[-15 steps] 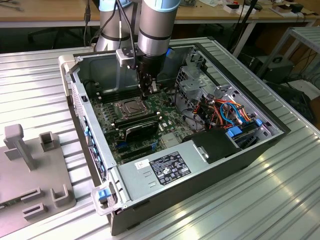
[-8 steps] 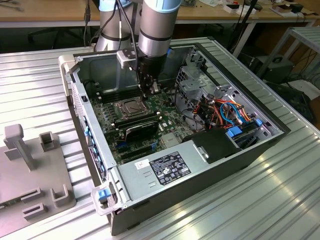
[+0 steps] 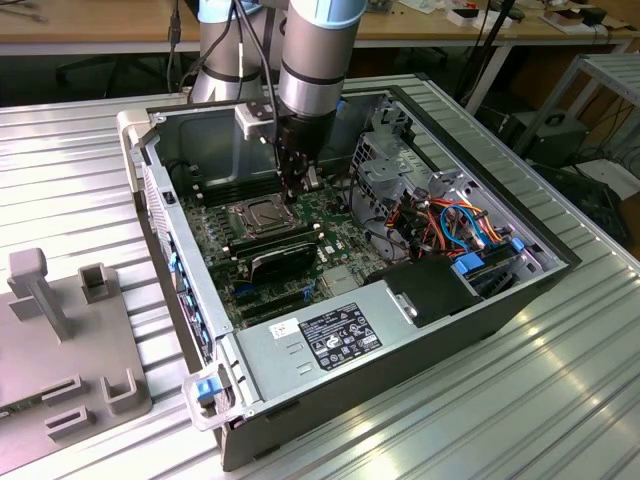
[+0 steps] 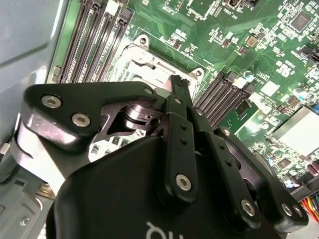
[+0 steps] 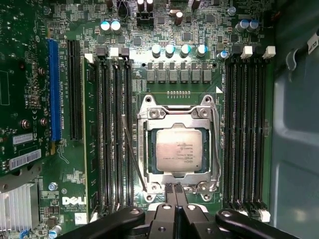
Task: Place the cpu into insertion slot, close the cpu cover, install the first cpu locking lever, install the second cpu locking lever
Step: 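Install the second cpu locking lever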
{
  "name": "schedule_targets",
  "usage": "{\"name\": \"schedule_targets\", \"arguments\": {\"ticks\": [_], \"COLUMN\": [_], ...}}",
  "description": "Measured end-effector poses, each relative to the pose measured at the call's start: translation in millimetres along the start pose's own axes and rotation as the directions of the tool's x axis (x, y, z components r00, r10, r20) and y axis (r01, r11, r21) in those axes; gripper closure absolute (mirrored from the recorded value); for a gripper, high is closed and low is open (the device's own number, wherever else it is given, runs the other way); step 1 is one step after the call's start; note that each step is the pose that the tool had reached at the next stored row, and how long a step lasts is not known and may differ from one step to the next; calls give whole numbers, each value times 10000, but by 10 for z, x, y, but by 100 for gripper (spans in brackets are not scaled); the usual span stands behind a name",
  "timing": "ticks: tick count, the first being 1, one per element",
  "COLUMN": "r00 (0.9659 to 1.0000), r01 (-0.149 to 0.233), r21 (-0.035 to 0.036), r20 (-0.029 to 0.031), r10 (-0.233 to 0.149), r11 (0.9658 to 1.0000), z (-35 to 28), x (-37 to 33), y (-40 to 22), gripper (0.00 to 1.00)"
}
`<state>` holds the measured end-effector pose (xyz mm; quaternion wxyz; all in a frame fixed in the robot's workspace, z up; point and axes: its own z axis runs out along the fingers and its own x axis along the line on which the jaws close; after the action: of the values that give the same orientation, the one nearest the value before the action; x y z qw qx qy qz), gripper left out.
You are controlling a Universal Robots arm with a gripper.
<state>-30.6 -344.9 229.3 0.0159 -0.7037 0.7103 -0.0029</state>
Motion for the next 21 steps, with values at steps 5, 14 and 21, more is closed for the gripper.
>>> {"name": "schedule_targets", "arguments": {"ticks": [5,14,21], "r00": [10000,9999,9998], "r01": [59,171,187], "r21": [-103,-110,-114], "r20": [-17,-16,-39], "r10": [-59,-171,-187], "r11": [9999,9998,9998], "z": [0,4,15], "x": [52,144,202], "y": [-20,-47,-49], "gripper": [89,89,89]}}
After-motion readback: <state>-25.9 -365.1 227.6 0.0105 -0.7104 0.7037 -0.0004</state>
